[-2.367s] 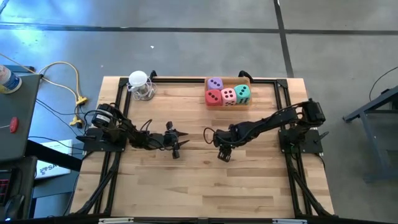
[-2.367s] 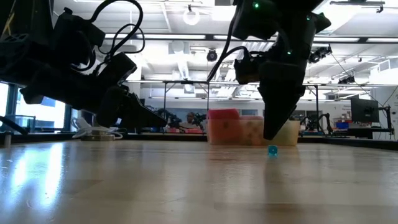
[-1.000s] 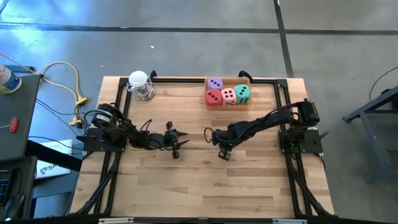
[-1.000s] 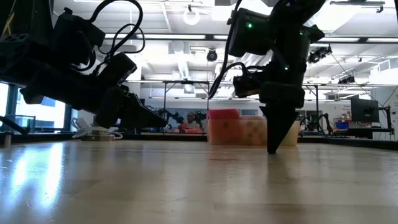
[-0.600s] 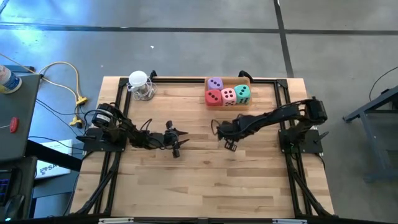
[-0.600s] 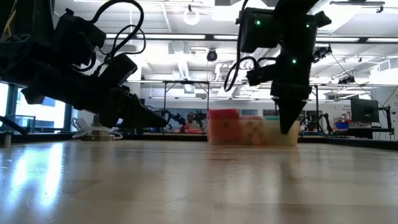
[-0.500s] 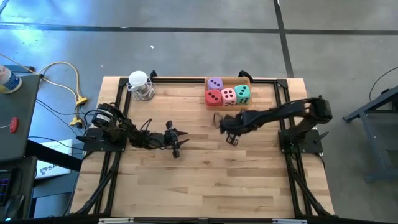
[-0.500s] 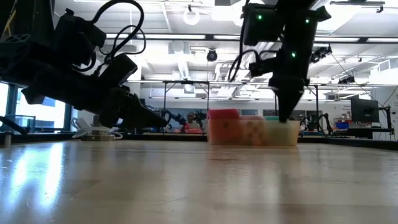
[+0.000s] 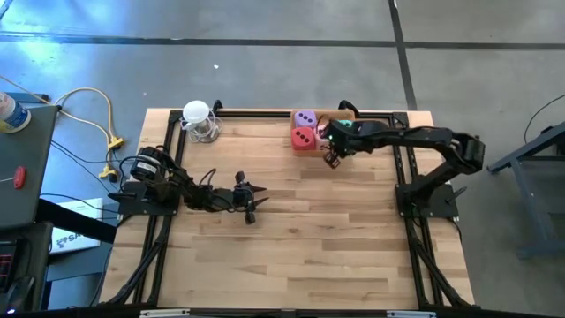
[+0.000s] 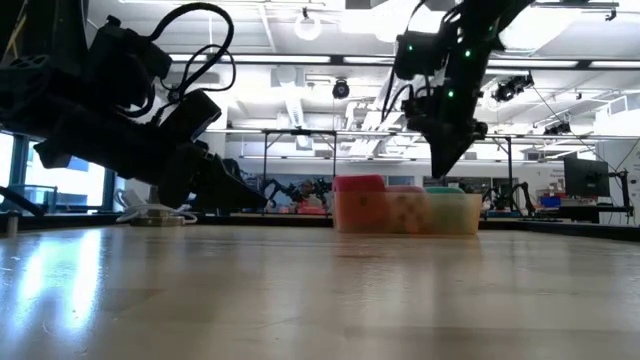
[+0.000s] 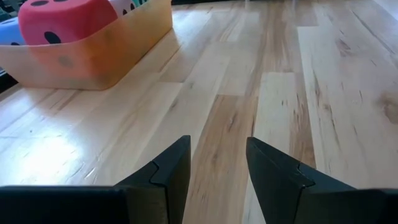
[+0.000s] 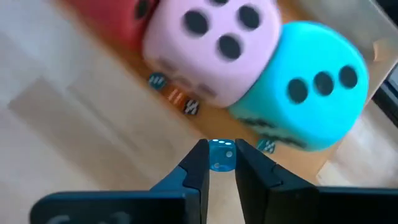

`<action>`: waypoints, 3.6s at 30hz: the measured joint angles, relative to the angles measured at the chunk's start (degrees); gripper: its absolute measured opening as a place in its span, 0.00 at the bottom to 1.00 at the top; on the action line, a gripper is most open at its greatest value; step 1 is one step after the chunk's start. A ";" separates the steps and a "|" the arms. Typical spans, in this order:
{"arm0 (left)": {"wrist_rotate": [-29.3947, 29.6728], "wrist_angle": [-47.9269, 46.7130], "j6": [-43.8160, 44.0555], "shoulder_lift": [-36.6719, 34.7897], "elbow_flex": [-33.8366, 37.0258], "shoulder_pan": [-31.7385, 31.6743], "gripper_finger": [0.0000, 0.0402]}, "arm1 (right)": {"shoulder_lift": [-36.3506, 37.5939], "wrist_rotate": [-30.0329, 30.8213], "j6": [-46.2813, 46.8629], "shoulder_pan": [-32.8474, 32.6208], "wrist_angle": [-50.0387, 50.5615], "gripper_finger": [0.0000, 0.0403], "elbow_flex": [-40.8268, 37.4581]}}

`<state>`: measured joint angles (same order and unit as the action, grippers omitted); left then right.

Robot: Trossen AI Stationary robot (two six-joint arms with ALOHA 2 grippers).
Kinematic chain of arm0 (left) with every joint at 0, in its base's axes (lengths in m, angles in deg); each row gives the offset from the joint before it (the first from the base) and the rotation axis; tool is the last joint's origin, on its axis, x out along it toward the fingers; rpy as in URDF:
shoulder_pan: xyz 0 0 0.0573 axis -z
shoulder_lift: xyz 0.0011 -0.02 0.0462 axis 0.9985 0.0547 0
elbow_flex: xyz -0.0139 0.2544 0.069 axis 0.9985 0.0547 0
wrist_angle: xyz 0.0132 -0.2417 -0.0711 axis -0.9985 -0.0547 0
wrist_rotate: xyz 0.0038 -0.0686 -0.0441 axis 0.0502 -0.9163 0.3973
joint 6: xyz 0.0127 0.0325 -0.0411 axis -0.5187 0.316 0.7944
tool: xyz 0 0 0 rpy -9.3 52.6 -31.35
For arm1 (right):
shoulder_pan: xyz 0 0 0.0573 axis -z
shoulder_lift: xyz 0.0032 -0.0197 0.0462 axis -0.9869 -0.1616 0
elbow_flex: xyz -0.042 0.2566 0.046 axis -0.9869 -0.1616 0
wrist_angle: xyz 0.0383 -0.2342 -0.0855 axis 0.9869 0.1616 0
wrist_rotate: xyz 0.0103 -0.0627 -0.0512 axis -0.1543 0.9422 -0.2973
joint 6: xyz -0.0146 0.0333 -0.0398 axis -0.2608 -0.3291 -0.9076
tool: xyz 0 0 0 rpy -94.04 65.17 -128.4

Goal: Pick & Place Dice
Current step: Put the small light blue die into the orange bin

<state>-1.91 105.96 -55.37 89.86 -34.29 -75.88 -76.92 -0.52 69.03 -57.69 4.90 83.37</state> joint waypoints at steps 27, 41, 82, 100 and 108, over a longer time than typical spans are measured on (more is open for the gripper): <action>-0.10 -0.13 0.31 0.00 0.00 0.00 0.37 | -5.14 -1.67 5.52 6.01 -3.80 0.45 0.03; 0.07 -0.14 0.39 0.00 0.00 -0.46 0.37 | -5.89 -0.51 10.26 5.90 -1.87 0.48 0.00; -0.12 -0.53 0.37 0.00 0.00 -0.46 0.37 | -3.50 5.23 16.91 2.86 4.58 0.47 0.00; -0.08 -0.59 0.37 0.00 0.00 -0.46 0.37 | -2.96 7.22 20.44 4.17 6.85 0.47 0.00; 0.07 -0.59 0.37 0.00 0.00 -0.46 0.37 | -3.37 7.62 21.89 4.12 7.35 0.47 0.00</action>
<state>-1.84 105.36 -55.00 89.86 -34.29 -76.34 -80.29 7.10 90.93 -53.57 12.26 83.37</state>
